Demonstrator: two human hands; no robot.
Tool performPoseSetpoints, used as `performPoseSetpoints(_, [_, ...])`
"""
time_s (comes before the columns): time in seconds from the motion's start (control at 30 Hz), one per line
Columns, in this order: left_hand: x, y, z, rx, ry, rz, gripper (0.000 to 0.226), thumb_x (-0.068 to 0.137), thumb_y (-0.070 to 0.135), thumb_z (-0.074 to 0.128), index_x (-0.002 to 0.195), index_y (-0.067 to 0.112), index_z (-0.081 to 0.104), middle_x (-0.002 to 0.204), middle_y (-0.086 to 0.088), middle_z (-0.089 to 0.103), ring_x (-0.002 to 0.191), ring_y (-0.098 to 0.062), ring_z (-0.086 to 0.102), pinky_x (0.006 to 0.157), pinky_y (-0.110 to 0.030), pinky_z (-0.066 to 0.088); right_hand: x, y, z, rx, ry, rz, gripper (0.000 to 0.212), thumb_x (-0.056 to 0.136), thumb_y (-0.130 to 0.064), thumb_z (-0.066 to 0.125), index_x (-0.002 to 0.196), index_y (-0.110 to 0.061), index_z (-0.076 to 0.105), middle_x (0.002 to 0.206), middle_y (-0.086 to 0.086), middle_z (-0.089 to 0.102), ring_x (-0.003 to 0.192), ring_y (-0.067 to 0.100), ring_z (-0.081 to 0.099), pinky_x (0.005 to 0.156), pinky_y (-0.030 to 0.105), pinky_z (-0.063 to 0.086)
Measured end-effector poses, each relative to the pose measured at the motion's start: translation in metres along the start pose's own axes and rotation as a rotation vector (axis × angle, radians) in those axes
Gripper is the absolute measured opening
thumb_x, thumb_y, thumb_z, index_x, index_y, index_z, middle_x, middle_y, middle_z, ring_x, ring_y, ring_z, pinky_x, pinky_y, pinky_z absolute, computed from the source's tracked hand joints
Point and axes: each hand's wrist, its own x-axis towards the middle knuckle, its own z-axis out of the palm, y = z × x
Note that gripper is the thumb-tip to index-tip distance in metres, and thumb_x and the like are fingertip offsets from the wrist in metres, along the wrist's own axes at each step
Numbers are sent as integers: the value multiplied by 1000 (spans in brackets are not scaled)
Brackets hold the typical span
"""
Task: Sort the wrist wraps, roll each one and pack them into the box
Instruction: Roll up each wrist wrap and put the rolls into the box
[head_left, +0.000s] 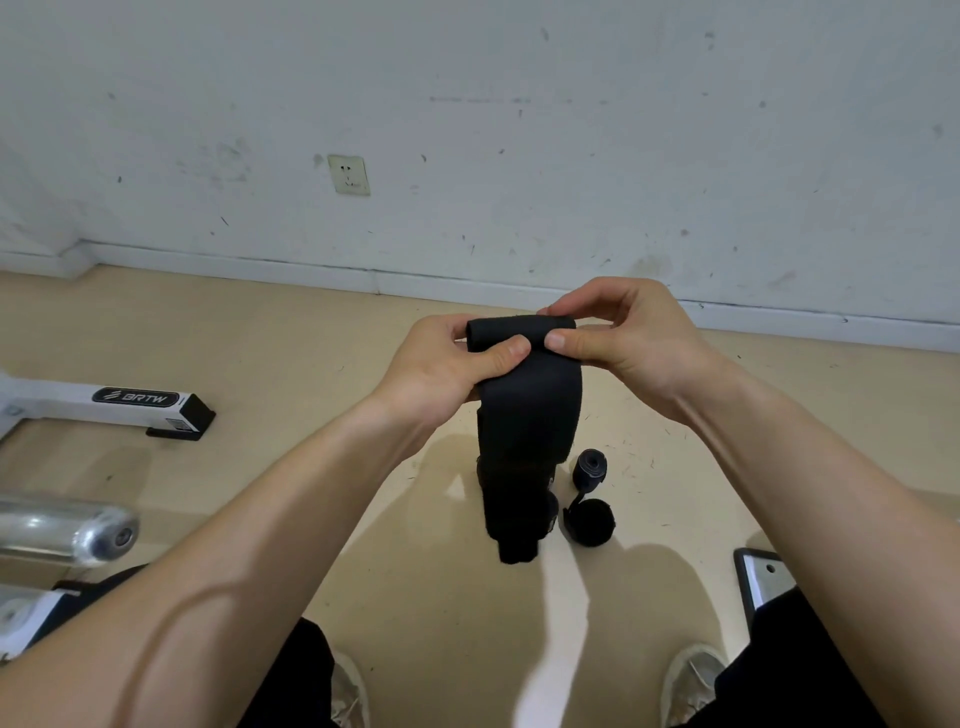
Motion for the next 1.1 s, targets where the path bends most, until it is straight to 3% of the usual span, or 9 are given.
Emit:
performPoseSetpoints(0.2, [1, -1, 2, -92, -18, -32, 39, 96, 36, 66, 116, 4, 75, 115, -15, 76, 105, -29, 73, 90, -35, 55, 0, 3, 5, -165, 34, -10, 25, 74, -5, 88, 84, -24, 76, 107, -4, 76, 100, 28, 72, 102, 44, 54])
performPoseSetpoints(0.27, [3, -1, 2, -86, -1, -24, 31, 99, 28, 65, 116, 5, 75, 116, -16, 76, 111, -32, 73, 95, -37, 56, 0, 5, 7, -169, 46, -15, 26, 74, -6, 88, 82, -27, 75, 105, -6, 74, 98, 24, 71, 99, 45, 55])
performPoseSetpoints(0.4, [5, 1, 1, -115, -5, -24, 29, 104, 19, 61, 125, 1, 70, 121, -18, 74, 116, -33, 71, 104, -41, 54, -3, 9, 17, 120, -26, 28, 25, 90, -3, 74, 108, -18, 67, 104, 6, 66, 94, 21, 68, 83, 36, 59])
performPoseSetpoints(0.53, [4, 0, 12, -156, 124, -16, 32, 99, 23, 68, 125, 5, 67, 122, -16, 73, 116, -31, 71, 107, -49, 53, -3, 16, 40, 188, -41, 146, 17, 100, -15, 58, 116, -15, 59, 108, 5, 70, 100, 19, 68, 87, 35, 53])
performPoseSetpoints(0.67, [1, 0, 21, -111, 234, 8, 16, 101, 22, 66, 116, 22, 64, 122, -6, 71, 115, -22, 69, 107, -44, 53, -3, 18, 48, 77, 17, 169, 27, 102, -39, 54, 120, -20, 55, 115, -1, 68, 107, 13, 66, 87, 29, 50])
performPoseSetpoints(0.8, [0, 4, 20, 49, 251, 123, 21, 100, 17, 67, 117, 25, 61, 111, 3, 68, 102, -11, 67, 92, -29, 55, -2, 16, 45, -56, -5, 138, 65, 94, -74, 37, 125, -22, 59, 120, -6, 69, 114, 10, 65, 100, 33, 49])
performPoseSetpoints(0.9, [-1, 2, 20, 76, 257, 150, 25, 98, 13, 69, 116, 28, 59, 104, 5, 67, 94, -11, 67, 86, -29, 57, -2, 14, 47, -63, 64, 91, 46, 107, -52, 35, 119, -15, 59, 116, 0, 69, 109, 13, 67, 98, 33, 52])
performPoseSetpoints(1.0, [-1, -2, 23, -25, 268, 53, 32, 97, 16, 71, 124, 22, 54, 114, -2, 68, 106, -19, 70, 97, -37, 58, 0, 16, 45, -26, 79, 104, 37, 109, -43, 38, 113, -13, 58, 106, -1, 68, 93, 9, 67, 83, 25, 53])
performPoseSetpoints(1.1, [1, -5, 20, -129, 195, -34, 32, 98, 23, 72, 125, 8, 65, 116, -10, 76, 107, -24, 74, 101, -44, 57, 1, 20, 45, 23, 112, 113, 33, 110, -36, 40, 113, -9, 58, 99, -3, 67, 81, 2, 65, 68, 15, 50])
